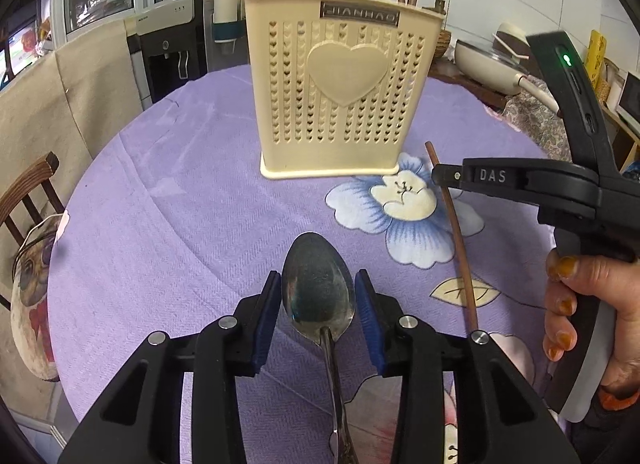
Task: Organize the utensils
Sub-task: 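Lift the spoon and chopstick and carry them above the cream holder with both tools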
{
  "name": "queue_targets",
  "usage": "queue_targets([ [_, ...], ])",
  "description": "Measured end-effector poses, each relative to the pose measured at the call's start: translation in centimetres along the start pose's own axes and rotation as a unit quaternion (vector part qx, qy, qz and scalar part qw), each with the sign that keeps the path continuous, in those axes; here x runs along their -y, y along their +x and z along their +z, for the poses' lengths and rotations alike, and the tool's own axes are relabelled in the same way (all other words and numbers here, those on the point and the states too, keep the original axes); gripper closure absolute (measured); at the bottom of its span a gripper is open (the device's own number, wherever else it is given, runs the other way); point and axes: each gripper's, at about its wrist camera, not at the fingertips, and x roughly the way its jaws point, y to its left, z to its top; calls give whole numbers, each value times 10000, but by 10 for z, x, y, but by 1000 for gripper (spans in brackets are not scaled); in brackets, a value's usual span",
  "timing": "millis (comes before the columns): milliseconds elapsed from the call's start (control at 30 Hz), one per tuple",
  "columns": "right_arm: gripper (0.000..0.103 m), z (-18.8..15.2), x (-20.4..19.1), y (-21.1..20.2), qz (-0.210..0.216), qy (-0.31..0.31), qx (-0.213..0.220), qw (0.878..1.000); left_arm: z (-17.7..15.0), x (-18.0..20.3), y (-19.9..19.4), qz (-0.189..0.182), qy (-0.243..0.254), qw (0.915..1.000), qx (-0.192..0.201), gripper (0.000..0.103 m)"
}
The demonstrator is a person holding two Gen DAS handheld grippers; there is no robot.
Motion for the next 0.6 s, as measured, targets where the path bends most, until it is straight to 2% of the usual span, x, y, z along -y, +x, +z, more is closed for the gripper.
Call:
queue_targets([
  [200,93,1,2,-42,390,116,476,9980,11,-5,-18,-234,-34,9993,297,66],
  [467,94,2,-10,-114,792,-245,1213,9891,28,-10,-52,-400,-51,9959,811,66],
  [600,95,0,-13,-138,900,-367,1377,9857,33,-9,-66,-427,-34,9939,1012,66],
])
